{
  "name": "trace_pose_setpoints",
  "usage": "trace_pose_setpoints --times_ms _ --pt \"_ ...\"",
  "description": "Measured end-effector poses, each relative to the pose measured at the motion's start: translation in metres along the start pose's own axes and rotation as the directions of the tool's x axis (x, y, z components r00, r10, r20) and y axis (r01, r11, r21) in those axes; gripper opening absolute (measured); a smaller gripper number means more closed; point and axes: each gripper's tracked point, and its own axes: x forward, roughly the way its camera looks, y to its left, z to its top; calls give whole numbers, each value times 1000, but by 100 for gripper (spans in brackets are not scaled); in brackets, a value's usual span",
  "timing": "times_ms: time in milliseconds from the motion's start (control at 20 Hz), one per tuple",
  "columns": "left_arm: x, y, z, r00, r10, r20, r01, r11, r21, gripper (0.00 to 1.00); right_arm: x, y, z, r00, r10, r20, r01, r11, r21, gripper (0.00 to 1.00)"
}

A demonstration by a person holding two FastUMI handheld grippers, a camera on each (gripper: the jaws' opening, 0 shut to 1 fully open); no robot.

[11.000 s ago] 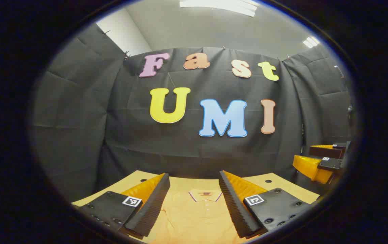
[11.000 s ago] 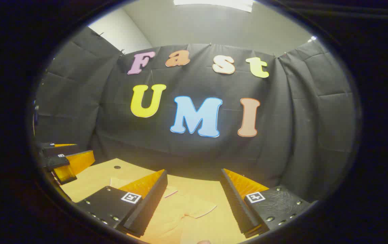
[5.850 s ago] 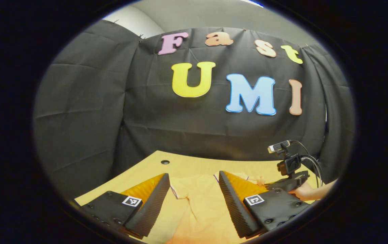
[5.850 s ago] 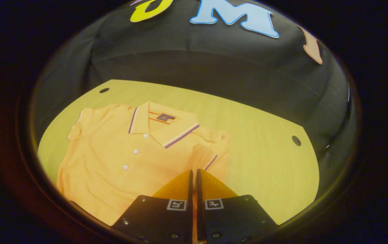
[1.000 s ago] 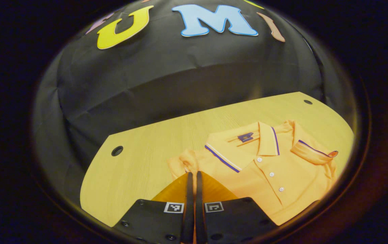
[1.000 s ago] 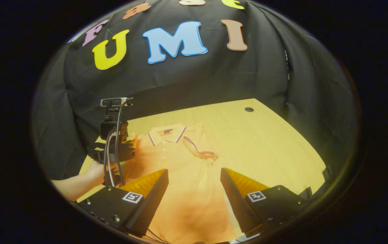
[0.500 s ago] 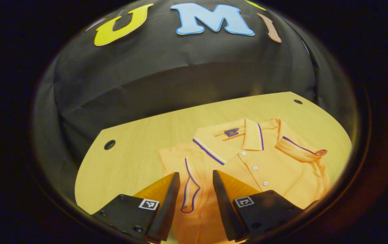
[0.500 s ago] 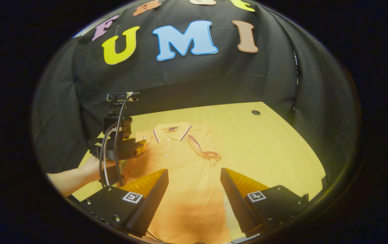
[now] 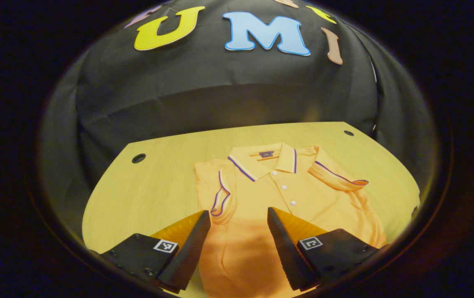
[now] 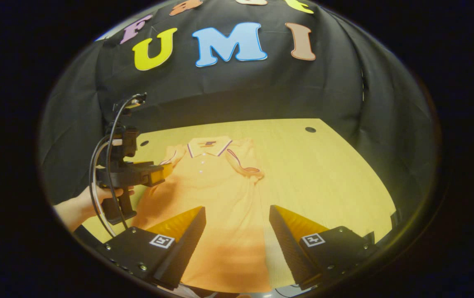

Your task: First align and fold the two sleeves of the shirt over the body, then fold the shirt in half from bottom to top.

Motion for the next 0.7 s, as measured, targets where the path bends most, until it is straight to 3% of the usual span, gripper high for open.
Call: trace_pose_setpoints --times_ms 700 --pt "-128 -15 -98 996 -7 -84 1 997 -75 95 -27 -11 -80 995 7 -96 -9 1000 -19 96"
